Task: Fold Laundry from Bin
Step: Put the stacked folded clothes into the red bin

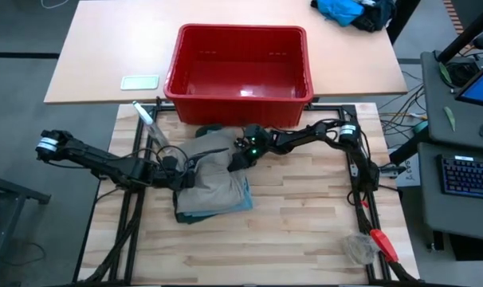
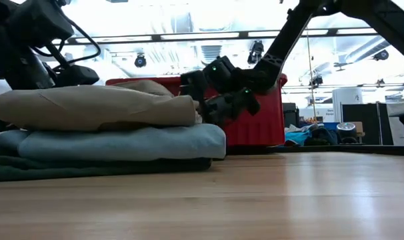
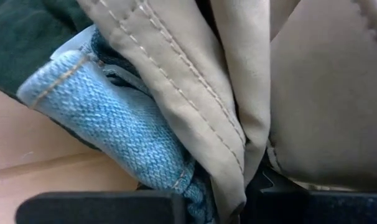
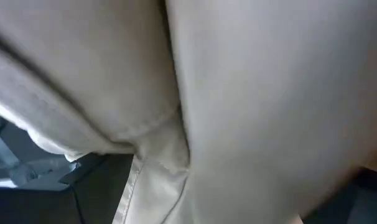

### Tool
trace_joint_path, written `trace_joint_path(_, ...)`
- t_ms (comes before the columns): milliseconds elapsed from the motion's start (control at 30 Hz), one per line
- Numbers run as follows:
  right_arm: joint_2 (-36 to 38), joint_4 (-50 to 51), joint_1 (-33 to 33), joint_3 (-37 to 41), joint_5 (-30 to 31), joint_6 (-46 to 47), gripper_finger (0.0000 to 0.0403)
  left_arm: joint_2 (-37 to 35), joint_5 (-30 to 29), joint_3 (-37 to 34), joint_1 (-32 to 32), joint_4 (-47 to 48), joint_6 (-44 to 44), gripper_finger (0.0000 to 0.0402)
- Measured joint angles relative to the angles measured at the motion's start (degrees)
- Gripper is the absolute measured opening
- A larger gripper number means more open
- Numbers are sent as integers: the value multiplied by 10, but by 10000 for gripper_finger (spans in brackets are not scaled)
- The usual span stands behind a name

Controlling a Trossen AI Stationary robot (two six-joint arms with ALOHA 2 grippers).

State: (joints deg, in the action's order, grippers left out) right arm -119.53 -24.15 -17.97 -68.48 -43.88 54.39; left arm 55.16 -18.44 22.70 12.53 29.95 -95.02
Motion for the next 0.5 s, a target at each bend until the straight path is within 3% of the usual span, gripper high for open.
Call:
trace_joint_path(333,-31,87,24,-99,28,-34,361,11,5,-1,0,-3,0,36)
trace_joint_path(500,-89,92,25,-146,-32,-34,293,26,4,-1,0,-11,0,36)
